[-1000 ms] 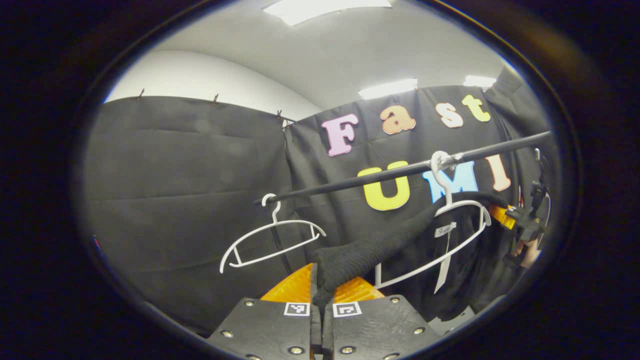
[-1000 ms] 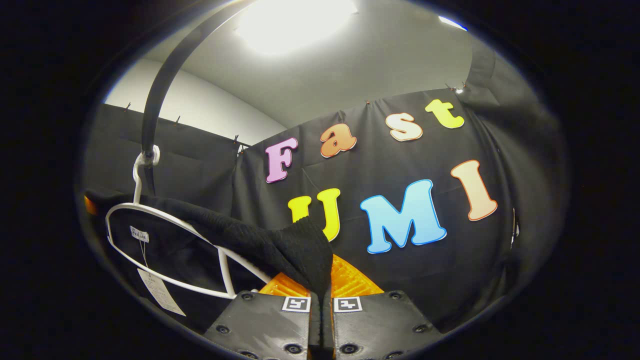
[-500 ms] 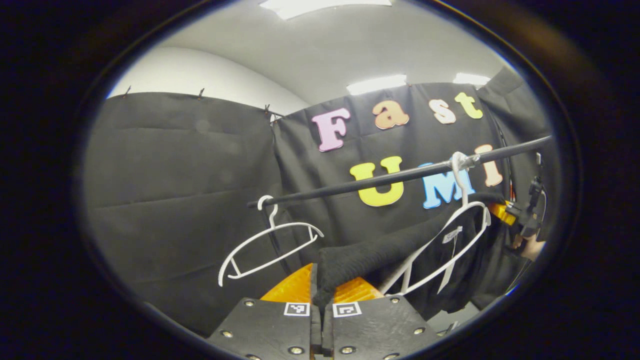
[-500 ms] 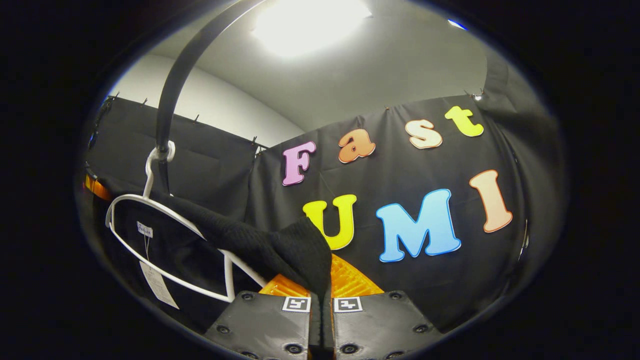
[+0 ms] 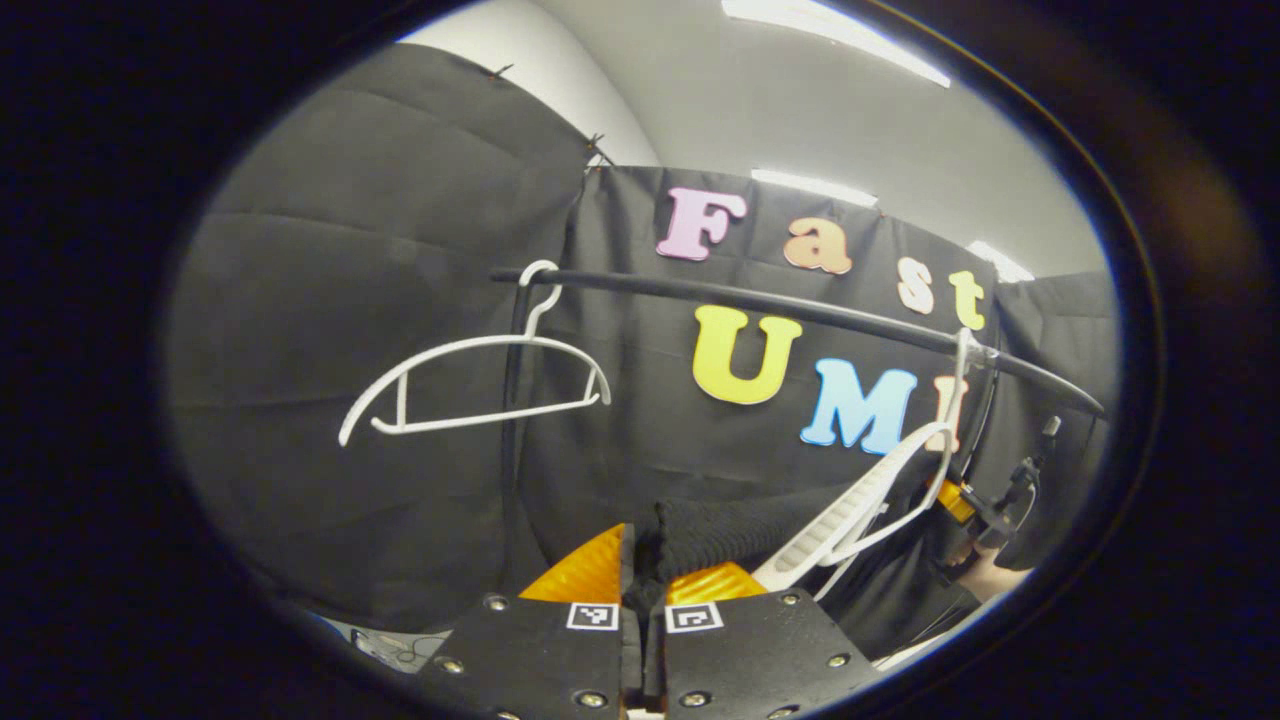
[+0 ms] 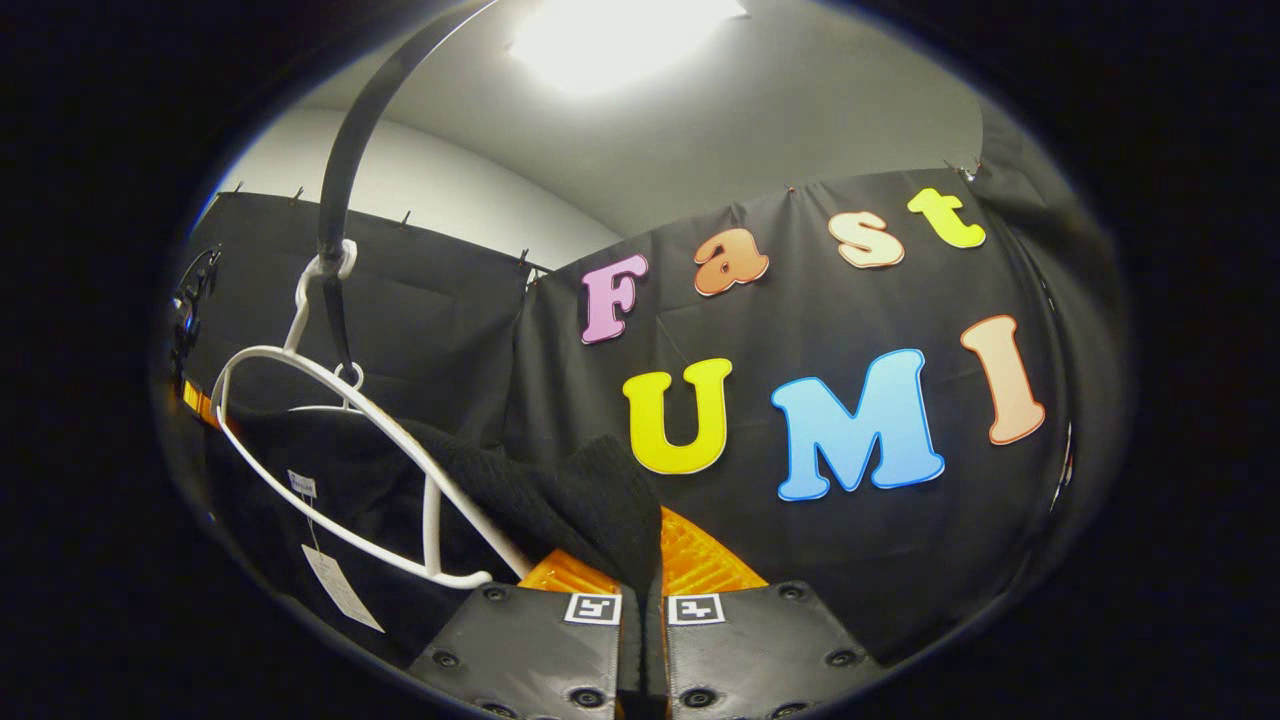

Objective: Grasp the clothes on the hanger with both hands and then place them into the laundry hamper below.

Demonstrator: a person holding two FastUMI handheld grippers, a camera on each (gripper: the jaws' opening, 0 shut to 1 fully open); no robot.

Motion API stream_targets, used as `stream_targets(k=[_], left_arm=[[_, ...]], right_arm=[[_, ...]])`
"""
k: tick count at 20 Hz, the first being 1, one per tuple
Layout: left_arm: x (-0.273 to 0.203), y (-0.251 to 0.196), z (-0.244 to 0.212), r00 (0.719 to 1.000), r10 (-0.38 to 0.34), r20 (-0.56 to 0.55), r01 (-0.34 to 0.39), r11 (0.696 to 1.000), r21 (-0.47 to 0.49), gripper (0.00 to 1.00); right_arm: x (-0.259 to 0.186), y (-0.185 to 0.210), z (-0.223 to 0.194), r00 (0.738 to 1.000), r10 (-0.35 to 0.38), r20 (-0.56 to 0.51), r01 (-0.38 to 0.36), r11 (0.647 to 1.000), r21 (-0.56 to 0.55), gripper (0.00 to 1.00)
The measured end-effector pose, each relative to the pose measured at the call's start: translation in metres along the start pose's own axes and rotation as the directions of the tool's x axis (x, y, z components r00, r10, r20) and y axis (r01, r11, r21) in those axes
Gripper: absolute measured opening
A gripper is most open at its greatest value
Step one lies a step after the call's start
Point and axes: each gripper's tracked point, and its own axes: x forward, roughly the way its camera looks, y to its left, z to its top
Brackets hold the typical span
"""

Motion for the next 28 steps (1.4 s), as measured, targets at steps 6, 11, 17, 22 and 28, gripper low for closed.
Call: stream_targets(k=[6, 11, 17, 22, 28], left_arm=[[-0.004, 0.005, -0.056, 0.999, 0.03, -0.039, -0.032, 0.999, -0.037, 0.02], [-0.02, 0.003, -0.097, 0.994, 0.068, -0.084, -0.07, 0.997, -0.021, 0.04], [-0.047, 0.021, -0.141, 0.986, 0.086, -0.144, -0.084, 0.996, 0.016, 0.02], [-0.059, 0.023, -0.16, 0.98, 0.024, -0.196, 0.004, 0.99, 0.138, 0.02], [-0.064, 0.011, -0.154, 0.965, -0.142, -0.219, 0.198, 0.945, 0.26, 0.04]], right_arm=[[-0.013, -0.009, -0.041, 0.995, -0.026, -0.101, 0.029, 0.999, 0.033, 0.03], [-0.038, -0.01, -0.067, 0.985, -0.052, -0.165, 0.05, 0.999, -0.013, 0.03], [-0.081, 0.004, -0.094, 0.954, -0.109, -0.278, 0.1, 0.994, -0.044, 0.03], [-0.122, 0.02, -0.111, 0.895, -0.201, -0.398, 0.214, 0.977, -0.011, 0.03], [-0.196, 0.044, -0.105, 0.824, -0.345, -0.45, 0.356, 0.932, -0.064, 0.03]])
